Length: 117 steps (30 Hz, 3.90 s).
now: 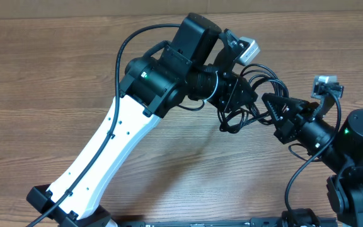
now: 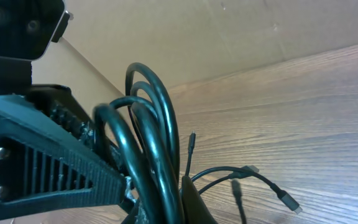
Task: Untangle cables
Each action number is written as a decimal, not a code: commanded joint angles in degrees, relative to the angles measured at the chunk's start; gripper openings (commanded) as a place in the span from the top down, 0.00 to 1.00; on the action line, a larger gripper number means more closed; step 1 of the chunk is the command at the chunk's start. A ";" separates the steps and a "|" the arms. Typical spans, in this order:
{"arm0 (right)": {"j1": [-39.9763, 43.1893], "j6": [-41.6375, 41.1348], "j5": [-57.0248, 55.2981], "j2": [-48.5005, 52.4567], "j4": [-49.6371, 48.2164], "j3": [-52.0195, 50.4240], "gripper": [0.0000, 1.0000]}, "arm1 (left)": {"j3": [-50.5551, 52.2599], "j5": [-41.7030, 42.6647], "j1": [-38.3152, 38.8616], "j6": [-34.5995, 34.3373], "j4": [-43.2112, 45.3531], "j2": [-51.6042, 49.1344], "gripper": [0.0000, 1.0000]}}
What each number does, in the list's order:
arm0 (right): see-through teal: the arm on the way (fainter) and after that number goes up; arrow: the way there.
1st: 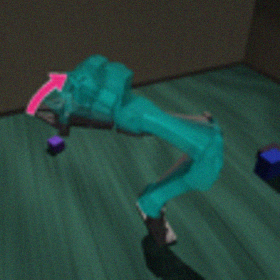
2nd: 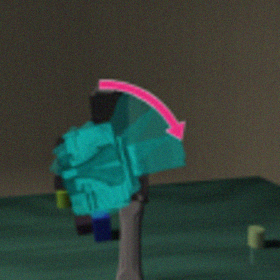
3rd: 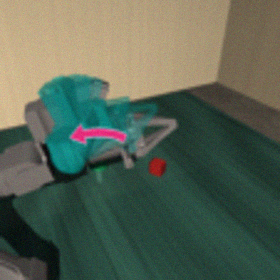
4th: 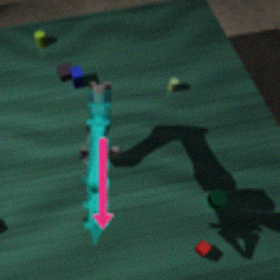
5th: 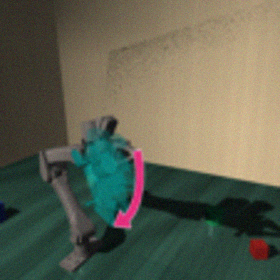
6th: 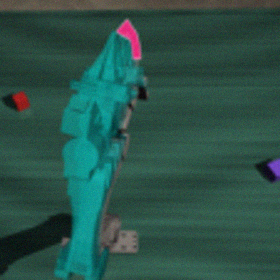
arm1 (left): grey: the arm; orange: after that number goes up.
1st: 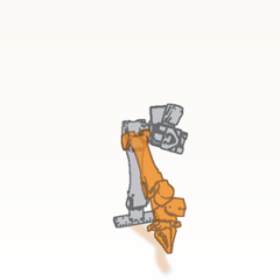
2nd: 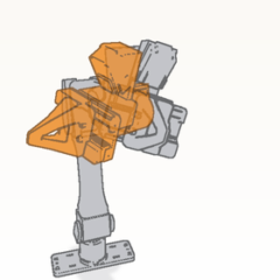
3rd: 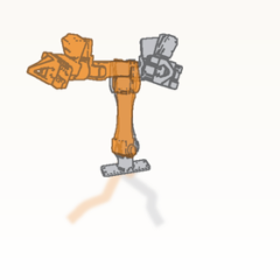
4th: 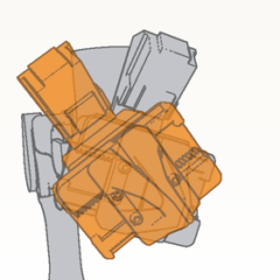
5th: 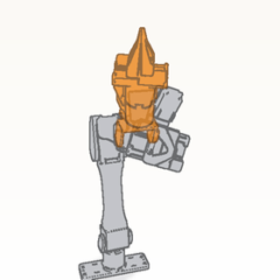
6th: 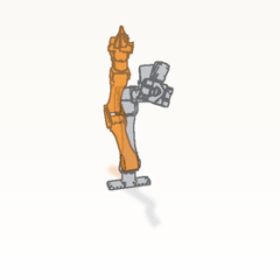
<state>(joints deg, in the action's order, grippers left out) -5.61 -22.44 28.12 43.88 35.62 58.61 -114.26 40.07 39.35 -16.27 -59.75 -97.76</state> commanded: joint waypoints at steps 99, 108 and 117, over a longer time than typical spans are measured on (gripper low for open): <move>0.09 0.33 -0.66 -0.37 -1.16 0.72 0.96 | -0.98 7.93 -3.50 11.96 -3.69 -0.39 0.37; 0.09 0.35 1.57 -0.37 -1.40 0.72 0.96 | -0.98 5.20 -3.54 11.96 -2.62 -0.39 0.72; 0.11 0.28 1.60 -0.37 -2.27 0.72 0.96 | -0.98 2.73 -3.93 11.89 -4.96 -0.39 0.50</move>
<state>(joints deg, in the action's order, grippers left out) -5.65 -22.24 28.73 43.88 34.63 58.61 -114.26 45.25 35.92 -4.43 -63.35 -97.76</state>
